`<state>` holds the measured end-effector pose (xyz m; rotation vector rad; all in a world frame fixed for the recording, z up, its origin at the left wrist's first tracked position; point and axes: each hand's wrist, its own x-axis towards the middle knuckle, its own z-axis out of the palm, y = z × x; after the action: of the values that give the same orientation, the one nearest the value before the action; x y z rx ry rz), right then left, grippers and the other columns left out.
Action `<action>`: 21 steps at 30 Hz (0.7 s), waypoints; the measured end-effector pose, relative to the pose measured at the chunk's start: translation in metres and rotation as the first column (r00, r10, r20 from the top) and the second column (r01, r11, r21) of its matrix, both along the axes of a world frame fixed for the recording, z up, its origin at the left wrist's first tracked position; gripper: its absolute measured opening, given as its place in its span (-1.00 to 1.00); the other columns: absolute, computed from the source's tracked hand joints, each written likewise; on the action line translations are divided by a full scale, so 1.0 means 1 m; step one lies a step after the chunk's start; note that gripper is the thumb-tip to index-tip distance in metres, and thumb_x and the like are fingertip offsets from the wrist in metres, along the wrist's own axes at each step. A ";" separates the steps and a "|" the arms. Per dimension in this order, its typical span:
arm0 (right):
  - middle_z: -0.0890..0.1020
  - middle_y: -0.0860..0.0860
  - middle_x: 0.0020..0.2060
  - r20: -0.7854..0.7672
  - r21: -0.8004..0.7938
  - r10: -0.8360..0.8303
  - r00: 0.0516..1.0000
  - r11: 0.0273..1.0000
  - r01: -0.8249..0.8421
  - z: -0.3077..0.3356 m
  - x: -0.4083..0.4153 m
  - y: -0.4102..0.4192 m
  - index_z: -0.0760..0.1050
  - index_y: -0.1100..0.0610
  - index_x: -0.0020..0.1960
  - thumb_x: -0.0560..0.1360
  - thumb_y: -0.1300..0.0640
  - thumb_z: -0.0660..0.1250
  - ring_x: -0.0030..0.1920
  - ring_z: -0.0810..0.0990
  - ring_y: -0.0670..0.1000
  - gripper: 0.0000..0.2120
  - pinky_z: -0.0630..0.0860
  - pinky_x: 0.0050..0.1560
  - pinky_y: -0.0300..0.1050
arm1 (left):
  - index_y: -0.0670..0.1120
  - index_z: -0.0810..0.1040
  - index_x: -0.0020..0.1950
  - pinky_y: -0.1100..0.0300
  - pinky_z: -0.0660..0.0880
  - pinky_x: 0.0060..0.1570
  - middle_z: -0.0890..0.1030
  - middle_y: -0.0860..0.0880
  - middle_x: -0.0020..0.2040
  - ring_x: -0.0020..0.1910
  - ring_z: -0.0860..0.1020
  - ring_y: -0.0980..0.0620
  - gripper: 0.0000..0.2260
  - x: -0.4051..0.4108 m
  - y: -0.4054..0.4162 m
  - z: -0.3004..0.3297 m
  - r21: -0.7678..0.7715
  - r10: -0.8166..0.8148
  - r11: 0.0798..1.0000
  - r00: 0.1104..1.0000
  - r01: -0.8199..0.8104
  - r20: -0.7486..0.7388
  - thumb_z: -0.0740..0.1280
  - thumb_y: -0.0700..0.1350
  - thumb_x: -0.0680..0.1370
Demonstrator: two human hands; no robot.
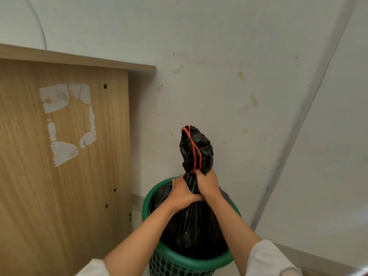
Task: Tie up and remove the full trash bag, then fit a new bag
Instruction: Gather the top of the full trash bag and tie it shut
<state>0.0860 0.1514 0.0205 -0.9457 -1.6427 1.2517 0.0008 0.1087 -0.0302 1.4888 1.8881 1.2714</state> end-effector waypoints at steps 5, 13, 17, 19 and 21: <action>0.59 0.09 -0.01 -0.126 -0.264 -0.088 0.988 0.963 0.052 -0.004 -0.016 -0.003 0.51 0.15 0.12 0.51 0.23 0.27 0.09 0.57 0.12 -0.81 0.41 0.01 -0.13 | 0.17 0.50 -0.04 0.00 0.45 0.23 0.56 -0.06 0.07 0.16 0.52 -0.08 -0.80 0.009 0.005 0.008 0.000 0.109 0.993 0.950 -0.114 0.293 0.29 0.13 0.36; 0.64 0.14 -0.07 -0.087 -0.400 -0.054 0.995 0.917 0.015 0.009 -0.020 -0.008 0.55 0.19 0.04 0.43 0.26 0.31 -0.03 0.63 0.14 -0.81 0.60 -0.01 0.00 | -0.19 0.51 0.02 0.17 0.51 -0.16 0.60 -0.17 -0.10 -0.11 0.58 -0.05 -0.78 0.008 0.000 0.004 -0.044 0.183 0.982 0.864 -0.184 0.470 0.11 -0.35 0.51; 0.63 0.17 -0.05 0.058 -0.319 0.032 0.998 0.948 -0.012 0.024 -0.019 -0.009 0.56 0.19 -0.08 0.45 0.27 0.29 0.02 0.60 0.19 -0.91 0.56 0.03 0.04 | -0.17 0.47 -0.13 0.21 0.41 -0.28 0.54 -0.12 -0.21 -0.23 0.51 0.01 -0.80 0.003 -0.002 0.005 -0.063 0.154 0.988 0.906 -0.140 0.395 0.09 -0.37 0.50; 0.58 0.10 0.03 0.324 -0.097 -0.040 0.945 0.992 0.075 0.025 -0.017 -0.003 0.52 0.18 -0.06 0.42 0.13 0.30 0.09 0.52 0.16 -0.84 0.48 0.15 0.05 | -0.15 0.43 -0.22 0.18 0.38 -0.25 0.50 -0.14 -0.24 -0.24 0.47 -0.03 -0.80 -0.001 -0.004 0.004 -0.072 0.151 0.988 0.917 -0.134 0.368 0.09 -0.37 0.48; 0.53 0.06 0.05 0.483 -0.018 -0.068 0.873 0.996 0.087 0.023 -0.016 -0.001 0.49 0.15 -0.02 0.39 0.06 0.29 0.11 0.46 0.12 -0.77 0.38 0.23 0.02 | -0.14 0.41 -0.26 0.14 0.35 -0.19 0.49 -0.14 -0.25 -0.22 0.46 -0.04 -0.82 -0.006 -0.008 0.003 -0.075 0.138 0.990 0.924 -0.119 0.356 0.10 -0.33 0.47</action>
<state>0.0704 0.1501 0.0439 -1.4216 -1.9376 1.0463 -0.0055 0.1004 -0.0276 1.0312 1.7774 1.4304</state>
